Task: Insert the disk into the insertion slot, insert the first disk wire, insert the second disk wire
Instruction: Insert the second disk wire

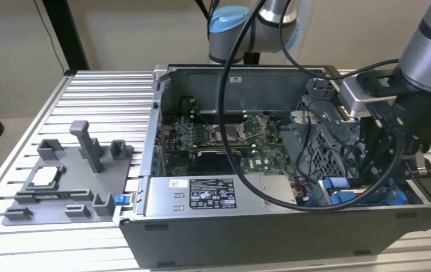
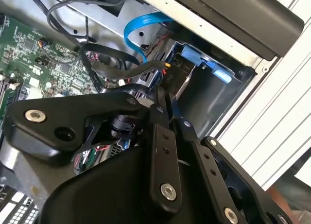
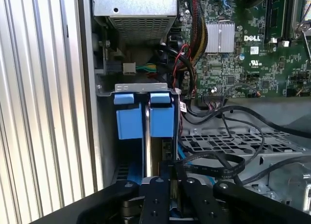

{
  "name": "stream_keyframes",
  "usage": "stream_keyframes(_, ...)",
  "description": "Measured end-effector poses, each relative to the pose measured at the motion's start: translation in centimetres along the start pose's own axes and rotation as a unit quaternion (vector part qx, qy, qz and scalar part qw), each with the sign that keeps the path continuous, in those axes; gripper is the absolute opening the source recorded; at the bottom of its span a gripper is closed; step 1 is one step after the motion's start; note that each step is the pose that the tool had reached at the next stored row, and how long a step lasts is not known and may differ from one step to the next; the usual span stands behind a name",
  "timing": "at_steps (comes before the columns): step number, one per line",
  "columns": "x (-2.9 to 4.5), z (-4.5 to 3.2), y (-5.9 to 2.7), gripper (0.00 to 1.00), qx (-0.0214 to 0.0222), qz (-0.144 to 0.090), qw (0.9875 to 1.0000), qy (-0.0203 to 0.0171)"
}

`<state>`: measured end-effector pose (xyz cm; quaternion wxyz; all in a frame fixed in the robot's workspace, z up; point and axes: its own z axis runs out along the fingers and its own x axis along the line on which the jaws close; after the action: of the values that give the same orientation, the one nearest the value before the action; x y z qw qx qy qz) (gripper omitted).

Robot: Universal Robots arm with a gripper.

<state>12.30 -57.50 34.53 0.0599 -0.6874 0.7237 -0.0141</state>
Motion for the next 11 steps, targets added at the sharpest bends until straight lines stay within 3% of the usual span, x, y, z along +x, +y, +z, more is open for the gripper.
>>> stream_keyframes(11,0.03,0.24,0.26,0.0,0.0031,0.0,1.0,-0.0001)
